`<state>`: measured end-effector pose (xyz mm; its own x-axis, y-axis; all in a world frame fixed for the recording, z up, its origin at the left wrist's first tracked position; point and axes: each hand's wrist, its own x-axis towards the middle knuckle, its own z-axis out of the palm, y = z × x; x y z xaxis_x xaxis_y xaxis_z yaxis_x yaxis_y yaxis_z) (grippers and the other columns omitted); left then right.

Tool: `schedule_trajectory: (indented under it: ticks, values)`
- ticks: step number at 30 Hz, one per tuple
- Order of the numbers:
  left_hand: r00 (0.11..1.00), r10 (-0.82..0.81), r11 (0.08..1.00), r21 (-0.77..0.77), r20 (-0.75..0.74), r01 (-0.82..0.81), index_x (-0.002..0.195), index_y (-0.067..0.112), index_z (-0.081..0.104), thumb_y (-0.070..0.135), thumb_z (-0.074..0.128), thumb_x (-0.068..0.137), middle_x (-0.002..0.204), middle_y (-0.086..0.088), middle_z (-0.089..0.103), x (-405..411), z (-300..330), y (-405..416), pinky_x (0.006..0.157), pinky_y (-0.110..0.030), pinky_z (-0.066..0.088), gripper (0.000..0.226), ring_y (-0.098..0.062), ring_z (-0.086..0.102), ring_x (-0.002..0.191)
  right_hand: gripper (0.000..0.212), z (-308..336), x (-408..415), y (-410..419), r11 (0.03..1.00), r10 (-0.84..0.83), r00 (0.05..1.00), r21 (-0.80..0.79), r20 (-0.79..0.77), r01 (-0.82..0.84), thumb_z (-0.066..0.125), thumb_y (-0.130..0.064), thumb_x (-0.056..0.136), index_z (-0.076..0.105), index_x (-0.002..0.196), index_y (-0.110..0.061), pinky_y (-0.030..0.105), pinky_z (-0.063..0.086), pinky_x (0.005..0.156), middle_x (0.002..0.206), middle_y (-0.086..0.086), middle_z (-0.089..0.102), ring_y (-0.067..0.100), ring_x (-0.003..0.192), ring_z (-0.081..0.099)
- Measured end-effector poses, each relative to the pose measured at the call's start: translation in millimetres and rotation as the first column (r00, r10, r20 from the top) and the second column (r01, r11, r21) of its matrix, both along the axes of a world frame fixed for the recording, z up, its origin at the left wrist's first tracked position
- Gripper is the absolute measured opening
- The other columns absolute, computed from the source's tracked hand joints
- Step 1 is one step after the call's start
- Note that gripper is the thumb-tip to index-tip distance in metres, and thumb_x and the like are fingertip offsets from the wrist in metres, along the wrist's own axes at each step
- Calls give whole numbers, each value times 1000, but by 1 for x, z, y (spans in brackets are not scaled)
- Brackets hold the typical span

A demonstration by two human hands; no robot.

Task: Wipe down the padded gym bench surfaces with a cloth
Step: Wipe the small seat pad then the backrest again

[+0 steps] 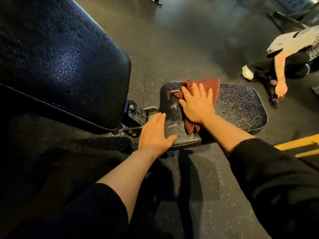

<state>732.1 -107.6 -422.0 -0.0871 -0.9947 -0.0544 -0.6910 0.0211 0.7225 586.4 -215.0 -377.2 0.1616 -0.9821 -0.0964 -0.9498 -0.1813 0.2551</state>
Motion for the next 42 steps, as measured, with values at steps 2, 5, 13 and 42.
schedule_trajectory:
  ticks: [2, 5, 13, 42]
  values:
    - [1000, 6, 1000, 10, -30, -6, 149, 11, 23, 40, 66, 85, 155, -5, 25, 1, 0, 1, 116, -33, 20, 83, -19, 23, 142, 57, -4, 9, -16, 999, -32, 999, -9, 12, 32, 24, -45, 101, 16, 152, -20, 55, -1, 116, 158, 19, 8, 38, 146, 1]
    - [997, 30, 1000, 10, -72, -30, 146, 11, 30, 32, 66, 85, 149, -5, 34, 7, -1, 0, 113, -33, 25, 73, -21, 31, 137, 56, -6, 11, 16, 996, 90, 995, -29, 42, -89, 28, -40, 101, 21, 151, -14, 51, 4, 118, 157, 22, 10, 41, 145, 5]
    - [992, 73, 994, 84, -99, -65, 141, 18, 37, 26, 66, 86, 141, -1, 41, 21, -1, -3, 110, -36, 33, 63, -19, 39, 132, 56, -12, 19, 7, 990, 139, 990, 22, -29, -138, 23, -43, 101, 15, 152, -21, 51, 3, 117, 158, 18, 9, 37, 146, 3]
    - [981, 116, 974, 211, -156, -81, 145, 16, 27, 22, 69, 84, 144, -4, 35, 29, -5, -2, 107, -38, 36, 74, -25, 38, 132, 52, -31, 57, -26, 975, 214, 977, 52, 13, -215, 27, -42, 101, 24, 150, -25, 52, 6, 117, 158, 12, 18, 34, 146, 10]
